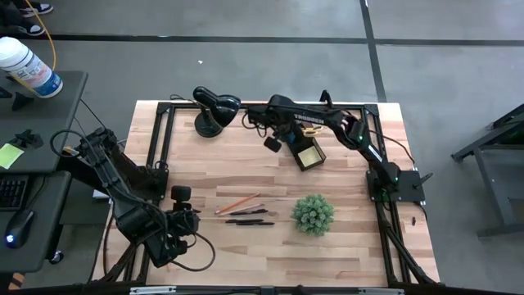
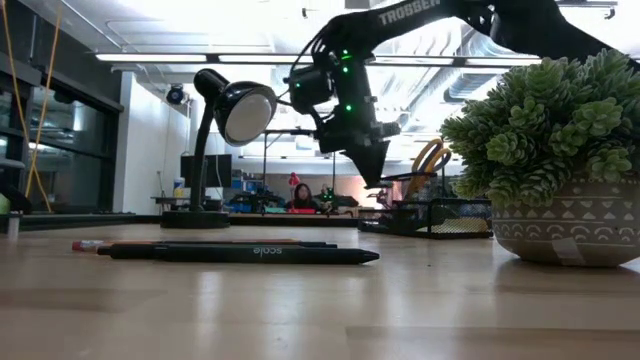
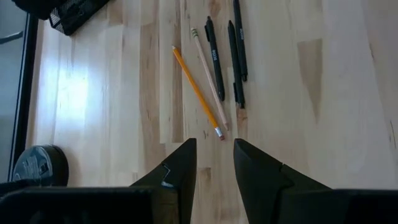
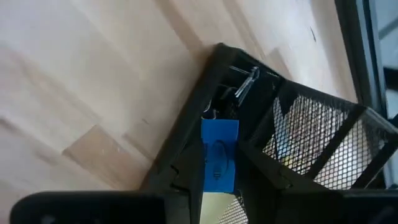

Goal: Pick and place office supplies into organizer
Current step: Put the blue eraser into the desk organizer, then put the bottom orange pencil into the desk organizer

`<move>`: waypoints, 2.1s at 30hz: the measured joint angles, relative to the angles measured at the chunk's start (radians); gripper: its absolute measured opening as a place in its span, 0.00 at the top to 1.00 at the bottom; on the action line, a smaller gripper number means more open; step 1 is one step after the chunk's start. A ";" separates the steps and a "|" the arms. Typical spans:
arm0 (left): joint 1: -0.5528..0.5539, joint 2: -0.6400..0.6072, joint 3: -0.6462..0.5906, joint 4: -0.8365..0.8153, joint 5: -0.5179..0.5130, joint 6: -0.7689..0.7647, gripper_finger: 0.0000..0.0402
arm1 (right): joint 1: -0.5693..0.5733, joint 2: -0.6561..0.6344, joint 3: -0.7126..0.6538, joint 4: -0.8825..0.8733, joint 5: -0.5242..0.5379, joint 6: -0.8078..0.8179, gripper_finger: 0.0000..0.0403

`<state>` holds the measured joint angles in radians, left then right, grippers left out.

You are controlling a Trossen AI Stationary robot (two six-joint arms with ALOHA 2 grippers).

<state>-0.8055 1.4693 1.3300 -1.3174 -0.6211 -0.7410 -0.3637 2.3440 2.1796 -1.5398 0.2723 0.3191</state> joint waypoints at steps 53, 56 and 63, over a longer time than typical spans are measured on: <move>0.000 0.000 0.000 0.007 0.003 -0.026 0.76 | -0.038 0.000 -0.003 0.038 0.060 0.171 0.68; 0.000 0.000 0.000 0.007 0.003 -0.026 0.76 | -0.009 0.000 -0.002 0.034 0.086 0.121 0.68; 0.000 0.000 0.000 0.006 0.017 -0.023 0.76 | 0.076 0.000 -0.002 -0.026 0.161 0.099 0.68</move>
<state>-0.8055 1.4693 1.3300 -1.3114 -0.6042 -0.7643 -0.2879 2.3441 2.1777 -1.5654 0.4329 0.4178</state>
